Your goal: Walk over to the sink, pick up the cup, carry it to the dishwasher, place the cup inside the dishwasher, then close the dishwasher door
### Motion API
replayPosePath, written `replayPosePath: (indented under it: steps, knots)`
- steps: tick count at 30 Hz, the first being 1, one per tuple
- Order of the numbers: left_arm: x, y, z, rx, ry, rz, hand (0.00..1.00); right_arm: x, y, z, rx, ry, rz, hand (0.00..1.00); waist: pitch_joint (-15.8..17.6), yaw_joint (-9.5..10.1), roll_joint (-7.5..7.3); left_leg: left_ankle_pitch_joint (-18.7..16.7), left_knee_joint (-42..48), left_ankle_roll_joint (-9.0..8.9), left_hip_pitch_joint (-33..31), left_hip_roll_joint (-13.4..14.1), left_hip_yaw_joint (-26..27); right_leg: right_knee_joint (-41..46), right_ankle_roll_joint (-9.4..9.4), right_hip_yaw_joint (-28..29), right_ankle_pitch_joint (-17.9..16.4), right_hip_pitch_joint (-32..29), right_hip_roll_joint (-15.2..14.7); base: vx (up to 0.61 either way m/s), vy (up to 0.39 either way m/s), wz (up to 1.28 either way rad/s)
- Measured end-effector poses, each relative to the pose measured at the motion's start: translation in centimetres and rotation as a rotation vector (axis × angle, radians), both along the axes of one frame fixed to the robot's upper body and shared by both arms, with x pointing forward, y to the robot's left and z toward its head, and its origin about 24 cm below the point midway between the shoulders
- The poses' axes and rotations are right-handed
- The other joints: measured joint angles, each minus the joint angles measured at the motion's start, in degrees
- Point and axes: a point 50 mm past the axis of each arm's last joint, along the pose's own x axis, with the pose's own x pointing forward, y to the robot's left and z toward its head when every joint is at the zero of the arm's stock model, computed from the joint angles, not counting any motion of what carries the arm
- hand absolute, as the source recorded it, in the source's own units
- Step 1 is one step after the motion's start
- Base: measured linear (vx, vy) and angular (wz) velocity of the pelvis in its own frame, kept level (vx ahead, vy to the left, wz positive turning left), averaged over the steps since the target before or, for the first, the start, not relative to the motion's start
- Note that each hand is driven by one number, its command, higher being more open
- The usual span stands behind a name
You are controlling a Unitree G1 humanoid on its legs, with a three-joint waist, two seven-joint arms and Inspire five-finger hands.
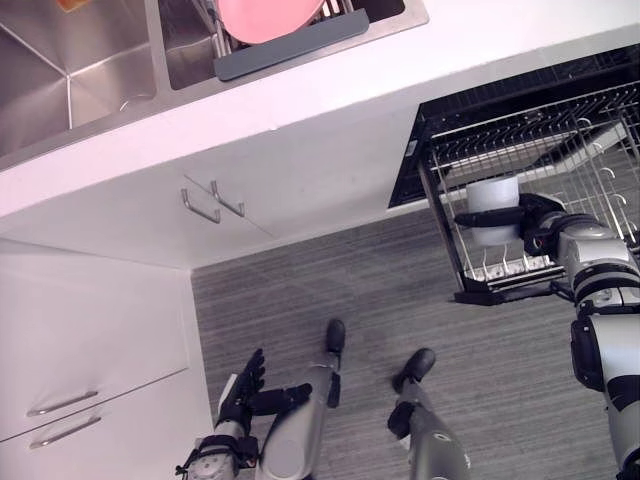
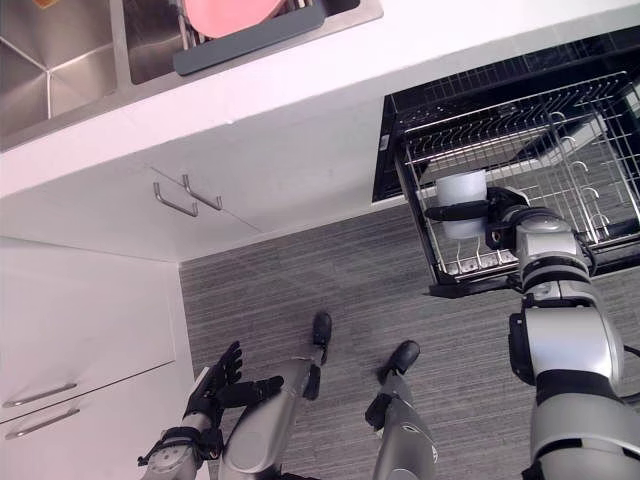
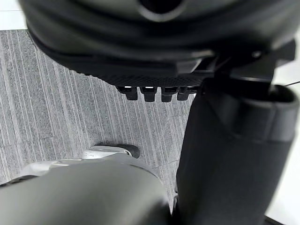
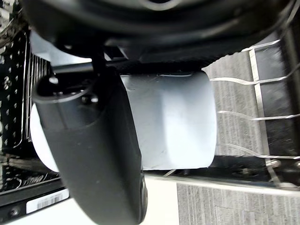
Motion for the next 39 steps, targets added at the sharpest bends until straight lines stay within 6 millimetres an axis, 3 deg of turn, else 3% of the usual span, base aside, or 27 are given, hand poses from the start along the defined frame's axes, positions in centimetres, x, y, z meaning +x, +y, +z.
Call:
replayPosePath:
  steps: [8, 16, 19, 24, 26, 27, 29, 30, 33, 37, 38, 39]
  knots:
    - [0.0, -0.1, 0.0, -0.01, 0.0, 0.005, 1.0, 0.7, 0.5, 2.1, -0.025, -0.04, 0.012, 1.0, 0.0, 0.13, 0.0, 0.05, -0.19, -0.06, 0.1, 0.1, -0.18, 0.02, 0.0, -0.22, -0.28, 0.11, 0.26, 0.03, 0.013, 0.01]
    - [0.0, -0.1, -0.1, -0.01, 0.004, 0.005, 1.0, 0.6, 0.5, 1.9, -0.043, -0.025, 0.014, 1.0, 0.02, 0.1, -0.13, 0.34, -1.3, -0.29, 2.24, 0.21, -0.13, 0.07, -0.2, -0.18, -0.46, 1.72, 0.35, 0.0, 0.023, 0.0]
    - [0.0, 0.1, -0.1, -0.003, 0.006, 0.011, 1.0, 0.5, 0.4, 1.7, -0.041, -0.044, 0.015, 1.0, 0.08, 0.11, -0.81, 0.88, -2.57, -0.64, 3.67, 0.45, -0.04, -0.05, -0.32, -0.1, -0.58, 2.52, 0.57, 0.01, 0.003, -0.01]
    - [-0.4, 1.5, -0.2, 0.028, 0.019, 0.071, 1.0, -0.9, 1.3, 1.0, -0.052, -0.242, 0.098, 1.0, -0.89, -0.7, -4.93, 1.52, -5.99, -1.43, 7.49, 0.95, 1.28, -1.04, -0.24, 0.95, -0.92, 4.51, 1.24, 0.05, 0.001, -0.11]
    - [-1.7, 2.6, -0.7, 0.041, 0.059, 0.14, 1.0, -2.6, 3.0, -0.2, 0.012, -0.37, 0.15, 1.0, -2.38, -2.7, -7.35, 1.7, -8.32, -1.66, 10.07, 0.86, 2.14, -1.11, 0.18, 1.71, -1.57, 5.63, 1.18, 0.12, 0.011, -0.19]
    - [-3.2, 3.4, -1.5, 0.042, 0.11, 0.202, 1.0, -4.7, 4.4, -2.5, 0.097, -0.44, 0.16, 1.0, -4.25, -4.37, -9.27, 1.69, -10.0, -1.66, 12.24, 0.81, 2.76, -1.06, 0.63, 2.2, -2.36, 6.77, 1.14, 0.18, 0.011, -0.18]
    - [-5.0, 4.2, -2.1, 0.044, 0.16, 0.264, 1.0, -7.2, 5.8, -5.3, 0.167, -0.457, 0.157, 1.0, -6.41, -6.11, -10.79, 1.53, -11.38, -1.71, 14.26, 0.75, 2.91, -0.82, 1.03, 2.29, -3.35, 7.98, 1.08, 0.21, 0.0, -0.11]
    - [-6.5, 4.7, -2.7, 0.047, 0.201, 0.315, 1.0, -9.4, 7.0, -7.4, 0.216, -0.454, 0.159, 1.0, -7.81, -7.57, -11.66, 0.99, -11.88, -1.85, 16.22, 0.74, 2.93, 0.24, 1.31, 2.6, -4.61, 9.13, 0.88, 0.18, -0.003, -0.09]
    - [-7.7, 4.7, -3.3, 0.058, 0.238, 0.35, 1.0, -11.3, 8.5, -8.8, 0.269, -0.445, 0.216, 1.0, -8.99, -8.45, -11.35, -1.43, -9.36, -2.09, 17.88, 0.84, 2.91, 1.91, 1.68, 2.78, -6.49, 11.36, 0.74, 0.11, 0.011, -0.04]
    - [-9.1, 4.0, -3.8, 0.027, 0.255, 0.436, 1.0, -12.0, 10.1, -7.2, 0.294, -0.549, 0.347, 1.0, -10.6, -8.11, -8.72, -7.01, -0.63, -1.83, 16.96, 1.76, 2.49, 2.58, 2.17, -0.52, -8.4, 16.15, 0.51, 0.06, 0.034, 0.38]
    - [-9.8, 3.7, -4.1, 0.031, 0.276, 0.43, 1.0, -12.4, 10.1, -6.3, 0.287, -0.609, 0.368, 1.0, -11.58, -8.41, -7.74, -9.07, 1.63, -0.8, 17.09, 3.81, 9.14, 2.84, 2.81, -3.02, -9.14, 17.88, -0.02, 0.09, 0.059, 1.07]
    - [-10.3, 3.2, -4.3, 0.04, 0.294, 0.408, 1.0, -13.2, 9.6, -5.3, 0.264, -0.674, 0.365, 1.0, -13.02, -8.94, -6.89, -9.42, 3.13, -0.88, 17.23, 6.21, 15.04, 3.53, 3.84, -6.13, -10.09, 19.39, -0.87, 0.1, 0.062, 1.23]
